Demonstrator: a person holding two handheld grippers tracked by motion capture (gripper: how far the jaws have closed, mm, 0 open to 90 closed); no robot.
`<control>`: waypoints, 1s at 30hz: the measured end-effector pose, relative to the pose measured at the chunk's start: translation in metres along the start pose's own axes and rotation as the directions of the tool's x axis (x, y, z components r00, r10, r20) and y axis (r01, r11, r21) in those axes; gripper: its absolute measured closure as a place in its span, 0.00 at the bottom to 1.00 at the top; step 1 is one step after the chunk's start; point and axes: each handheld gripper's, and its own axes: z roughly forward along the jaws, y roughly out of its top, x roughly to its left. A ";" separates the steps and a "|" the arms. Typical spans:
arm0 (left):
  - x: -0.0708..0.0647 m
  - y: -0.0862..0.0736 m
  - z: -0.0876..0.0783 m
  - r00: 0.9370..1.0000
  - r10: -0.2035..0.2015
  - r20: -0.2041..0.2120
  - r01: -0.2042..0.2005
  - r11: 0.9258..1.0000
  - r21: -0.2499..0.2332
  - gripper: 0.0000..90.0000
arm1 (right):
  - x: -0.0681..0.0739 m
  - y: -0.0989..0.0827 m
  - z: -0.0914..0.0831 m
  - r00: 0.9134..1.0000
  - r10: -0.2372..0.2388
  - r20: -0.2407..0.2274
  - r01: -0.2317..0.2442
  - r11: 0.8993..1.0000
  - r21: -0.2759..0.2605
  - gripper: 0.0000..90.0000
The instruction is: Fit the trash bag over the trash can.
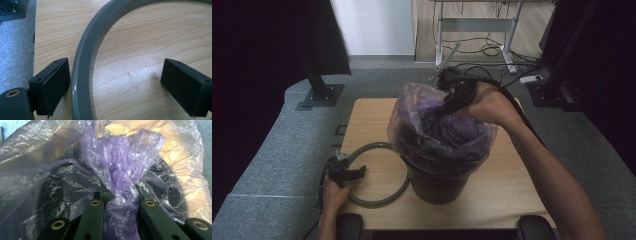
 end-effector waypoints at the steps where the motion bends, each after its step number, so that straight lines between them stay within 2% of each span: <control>1: 0.000 0.000 0.000 1.000 0.000 0.000 0.000 1.000 0.000 0.10 | 0.001 0.002 0.002 1.000 -0.004 -0.004 0.004 1.000 0.000 0.88; 9: 0.000 0.000 0.000 1.000 0.000 0.000 0.000 1.000 0.000 0.10 | 0.007 0.012 0.028 0.999 -0.031 -0.015 0.031 0.999 0.029 0.88; 15: 0.000 0.000 0.000 1.000 0.000 0.000 0.000 1.000 0.000 0.10 | 0.011 0.017 0.054 0.998 -0.045 -0.051 0.047 0.998 0.037 0.88; 17: 0.000 0.000 0.000 1.000 0.000 0.000 0.000 1.000 0.000 0.10 | 0.012 0.017 0.063 0.997 -0.042 -0.062 0.045 0.998 0.048 0.88; 20: 0.000 0.000 0.000 1.000 0.000 0.000 0.000 1.000 0.000 0.10 | 0.014 0.016 0.075 0.997 -0.052 -0.055 0.056 0.996 0.067 0.88; 24: 0.000 0.000 0.000 1.000 0.001 0.001 -0.001 1.000 0.001 0.10 | 0.014 0.010 0.091 0.997 -0.041 -0.069 0.046 0.996 0.078 0.88; 27: 0.000 0.000 0.000 1.000 0.002 0.000 -0.002 1.000 0.001 0.10 | 0.012 0.003 0.104 0.998 -0.058 -0.014 0.060 0.989 0.137 0.87; 30: 0.000 0.000 0.000 1.000 0.002 0.000 -0.002 1.000 0.001 0.10 | 0.007 -0.006 0.112 0.999 -0.050 0.005 0.048 0.986 0.162 0.87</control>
